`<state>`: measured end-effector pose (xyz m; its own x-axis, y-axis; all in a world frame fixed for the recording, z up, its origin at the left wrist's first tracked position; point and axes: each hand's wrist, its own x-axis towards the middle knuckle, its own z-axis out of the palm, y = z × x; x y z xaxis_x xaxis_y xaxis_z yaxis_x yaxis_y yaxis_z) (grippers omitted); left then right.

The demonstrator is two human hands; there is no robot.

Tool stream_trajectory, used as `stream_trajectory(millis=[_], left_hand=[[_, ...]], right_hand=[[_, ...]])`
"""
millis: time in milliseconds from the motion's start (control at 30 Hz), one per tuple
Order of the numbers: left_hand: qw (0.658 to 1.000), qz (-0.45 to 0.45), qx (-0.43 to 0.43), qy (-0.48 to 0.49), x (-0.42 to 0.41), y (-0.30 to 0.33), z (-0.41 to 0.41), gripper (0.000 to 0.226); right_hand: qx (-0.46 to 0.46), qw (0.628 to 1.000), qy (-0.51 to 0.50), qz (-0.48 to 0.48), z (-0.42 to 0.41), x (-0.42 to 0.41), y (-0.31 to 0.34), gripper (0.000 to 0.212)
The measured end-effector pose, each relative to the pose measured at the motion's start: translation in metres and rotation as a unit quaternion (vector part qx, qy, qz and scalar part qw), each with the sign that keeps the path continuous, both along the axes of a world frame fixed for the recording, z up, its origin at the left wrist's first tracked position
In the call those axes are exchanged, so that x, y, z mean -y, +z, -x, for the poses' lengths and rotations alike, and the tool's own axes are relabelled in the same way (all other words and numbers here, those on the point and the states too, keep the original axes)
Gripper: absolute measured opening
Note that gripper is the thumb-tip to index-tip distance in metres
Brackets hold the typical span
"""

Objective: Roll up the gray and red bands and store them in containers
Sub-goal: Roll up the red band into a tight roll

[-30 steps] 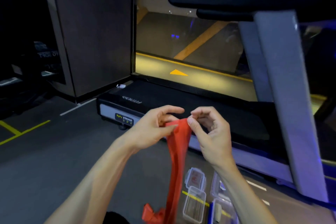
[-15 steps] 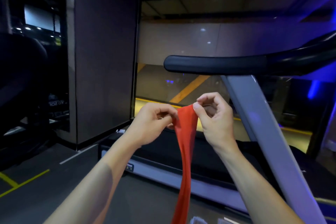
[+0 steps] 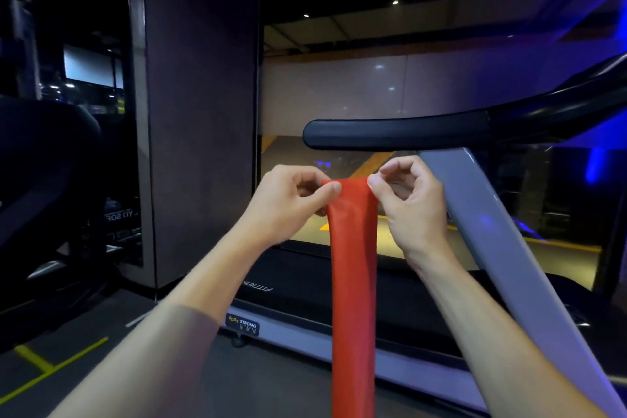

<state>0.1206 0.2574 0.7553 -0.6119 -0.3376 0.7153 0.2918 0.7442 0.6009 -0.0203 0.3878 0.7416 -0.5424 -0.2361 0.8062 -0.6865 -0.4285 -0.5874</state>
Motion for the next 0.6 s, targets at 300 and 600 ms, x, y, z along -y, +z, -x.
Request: stream_trajectory(millis=[300, 600], left_hand=[[0.994, -0.088, -0.052, -0.041, -0.002, 0.044, 0.012, 0.018], [0.991, -0.126, 0.037, -0.024, 0.025, 0.080, 0.027, 0.019]], right_hand=[[0.054, 0.997, 0.051, 0.031, 0.021, 0.001, 0.039, 0.018], [0.079, 0.972, 0.174, -0.139, 0.050, 0.012, 0.075, 0.017]])
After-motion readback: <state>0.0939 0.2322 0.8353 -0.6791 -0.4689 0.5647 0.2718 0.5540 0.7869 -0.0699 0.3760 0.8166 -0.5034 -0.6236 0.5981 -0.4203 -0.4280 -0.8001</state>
